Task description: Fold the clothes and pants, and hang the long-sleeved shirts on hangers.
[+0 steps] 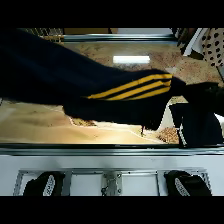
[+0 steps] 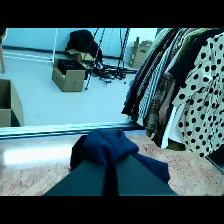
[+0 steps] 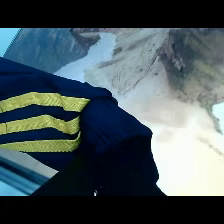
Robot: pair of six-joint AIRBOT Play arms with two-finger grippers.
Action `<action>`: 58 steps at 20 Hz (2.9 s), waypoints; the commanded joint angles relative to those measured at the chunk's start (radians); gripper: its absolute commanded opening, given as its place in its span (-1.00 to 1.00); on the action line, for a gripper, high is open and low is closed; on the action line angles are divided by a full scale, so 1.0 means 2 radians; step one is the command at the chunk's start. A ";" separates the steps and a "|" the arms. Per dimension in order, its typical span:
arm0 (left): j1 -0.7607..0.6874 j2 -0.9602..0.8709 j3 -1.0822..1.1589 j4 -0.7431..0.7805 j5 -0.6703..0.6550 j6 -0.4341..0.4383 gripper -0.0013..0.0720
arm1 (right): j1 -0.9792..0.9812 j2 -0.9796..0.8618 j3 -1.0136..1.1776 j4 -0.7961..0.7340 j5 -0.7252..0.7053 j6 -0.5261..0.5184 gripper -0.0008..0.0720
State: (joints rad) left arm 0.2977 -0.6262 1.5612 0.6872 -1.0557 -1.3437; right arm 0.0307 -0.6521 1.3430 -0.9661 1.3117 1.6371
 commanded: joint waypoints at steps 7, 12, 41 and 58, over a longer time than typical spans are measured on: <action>-0.092 -0.209 -0.097 -0.001 0.075 -0.014 -0.95 | 0.002 -0.165 -0.101 -0.002 0.041 0.035 -0.90; -0.168 -0.499 0.112 0.000 0.079 -0.016 -0.32 | -0.027 -0.298 -0.092 0.019 -0.203 0.030 -0.11; -0.113 -0.360 -0.439 0.103 0.074 -0.059 -0.73 | -0.053 -0.181 -0.207 -0.046 -0.154 -0.086 0.62; -0.103 -0.315 -0.414 0.118 0.072 -0.051 -0.95 | 0.002 -0.411 -0.207 0.059 -0.230 -0.076 0.67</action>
State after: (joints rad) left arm 0.0902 -1.2564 0.7311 0.9230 -0.9184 -1.4467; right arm 0.0315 -1.4559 0.9287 -0.8761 0.8917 1.4693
